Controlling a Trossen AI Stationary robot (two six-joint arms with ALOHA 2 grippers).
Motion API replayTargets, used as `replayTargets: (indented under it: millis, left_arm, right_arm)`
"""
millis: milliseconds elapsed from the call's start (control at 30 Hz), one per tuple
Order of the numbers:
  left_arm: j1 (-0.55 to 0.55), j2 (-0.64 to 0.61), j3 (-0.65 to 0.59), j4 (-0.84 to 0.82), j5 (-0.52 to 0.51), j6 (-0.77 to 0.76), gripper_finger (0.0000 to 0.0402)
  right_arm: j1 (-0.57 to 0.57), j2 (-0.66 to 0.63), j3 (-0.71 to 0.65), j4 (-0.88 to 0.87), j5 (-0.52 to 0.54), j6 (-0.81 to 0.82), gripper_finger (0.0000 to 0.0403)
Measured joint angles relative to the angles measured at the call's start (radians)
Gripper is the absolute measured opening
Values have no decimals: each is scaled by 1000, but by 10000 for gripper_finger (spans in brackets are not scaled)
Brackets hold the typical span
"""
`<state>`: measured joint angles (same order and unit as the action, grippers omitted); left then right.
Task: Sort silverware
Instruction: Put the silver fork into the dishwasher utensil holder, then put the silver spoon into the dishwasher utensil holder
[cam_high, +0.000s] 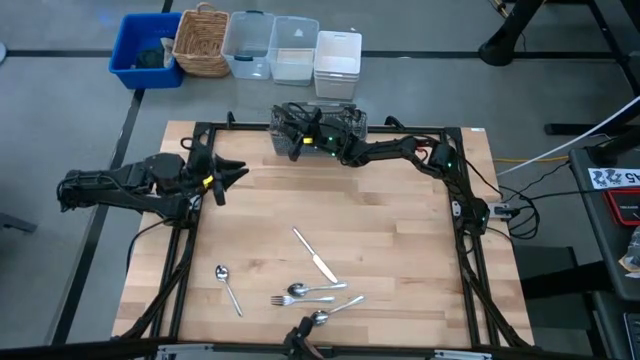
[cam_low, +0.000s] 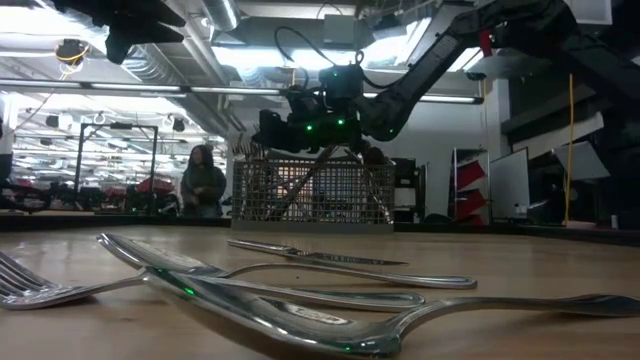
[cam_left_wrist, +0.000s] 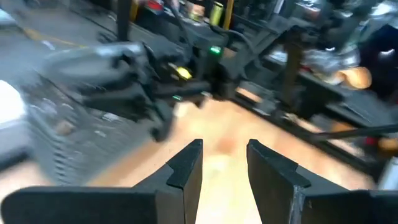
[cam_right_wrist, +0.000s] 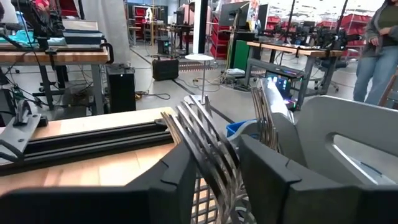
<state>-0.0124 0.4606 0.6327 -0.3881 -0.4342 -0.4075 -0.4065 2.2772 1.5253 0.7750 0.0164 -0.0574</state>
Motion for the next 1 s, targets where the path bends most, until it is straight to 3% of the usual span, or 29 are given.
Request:
replayTargets:
  millis: [133,333,567,667,767,1000]
  left_arm:
    - [-1,0,0,-8,141,-152,111]
    - [-1,0,0,-166,417,-432,111]
    - [-18,33,0,-337,710,-541,111]
    - [-51,67,0,-351,784,-533,111]
    - [-87,105,0,-374,848,-621,111]
    - [-208,171,0,-429,933,-1056,111]
  right_arm:
    - [1,-23,0,-71,-17,0,132]
    - [1,-118,0,-343,-18,0,138]
    - [15,-206,0,-476,-29,0,138]
    - [23,-236,0,-501,-28,0,138]
    - [29,-257,0,-517,-28,0,138]
    - [54,-300,0,-599,-25,0,138]
